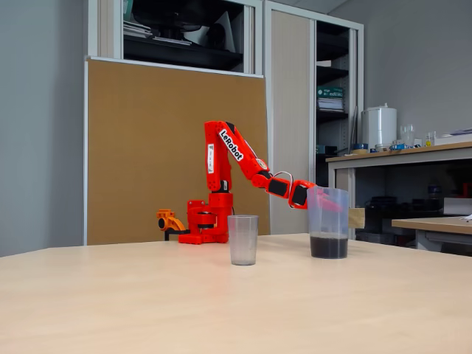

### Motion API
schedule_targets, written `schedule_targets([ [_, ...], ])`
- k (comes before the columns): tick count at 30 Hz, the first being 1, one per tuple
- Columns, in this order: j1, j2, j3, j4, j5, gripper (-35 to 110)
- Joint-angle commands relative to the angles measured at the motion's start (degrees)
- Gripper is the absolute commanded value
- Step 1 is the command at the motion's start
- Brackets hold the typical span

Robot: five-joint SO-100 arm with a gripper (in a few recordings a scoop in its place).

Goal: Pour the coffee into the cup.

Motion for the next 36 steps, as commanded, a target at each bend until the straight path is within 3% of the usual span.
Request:
schedule_targets([
  [1,0.44,0.88,-1.05,-1.14,1.23,19],
  [23,2.9,-2.9,0.26,-5.71,1.76,17],
  [36,5.45,-3.96,-1.32,-3.6,3.25,4],
])
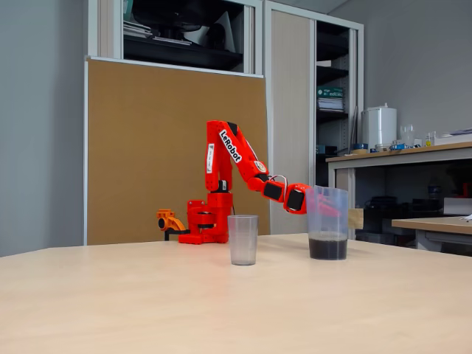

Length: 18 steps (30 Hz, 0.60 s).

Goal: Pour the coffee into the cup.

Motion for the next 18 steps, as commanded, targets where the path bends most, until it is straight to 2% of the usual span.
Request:
schedule_targets([
  [1,0.09,0.62,-1.05,-0.62,1.58,4],
  [18,2.2,0.44,0.26,-4.31,-0.18,0],
])
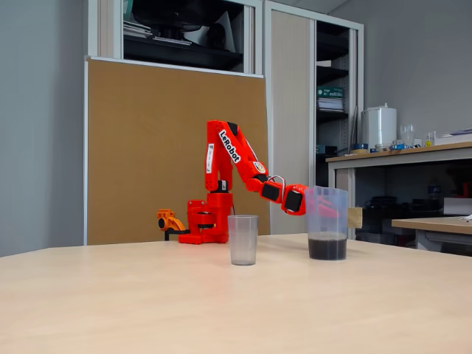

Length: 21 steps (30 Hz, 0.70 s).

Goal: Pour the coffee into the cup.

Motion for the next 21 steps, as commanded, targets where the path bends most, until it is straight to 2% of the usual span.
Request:
schedule_targets([
  [1,0.44,0.88,0.35,-2.29,0.0,0],
  [21,4.04,20.48,7.82,8.79,1.85,0],
])
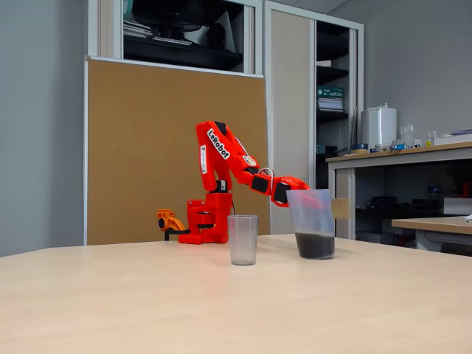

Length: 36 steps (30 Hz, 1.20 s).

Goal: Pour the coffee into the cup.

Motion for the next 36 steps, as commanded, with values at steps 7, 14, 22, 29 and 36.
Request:
schedule_targets([
  [7,2.81,8.35,0.35,3.43,2.55,0],
  [14,5.54,9.32,-0.7,4.31,3.87,0],
  [22,7.73,10.9,-3.43,9.14,6.86,0],
  [29,8.09,12.57,-5.62,14.24,8.79,0],
  [36,8.26,13.18,-8.17,18.54,10.02,0],
])
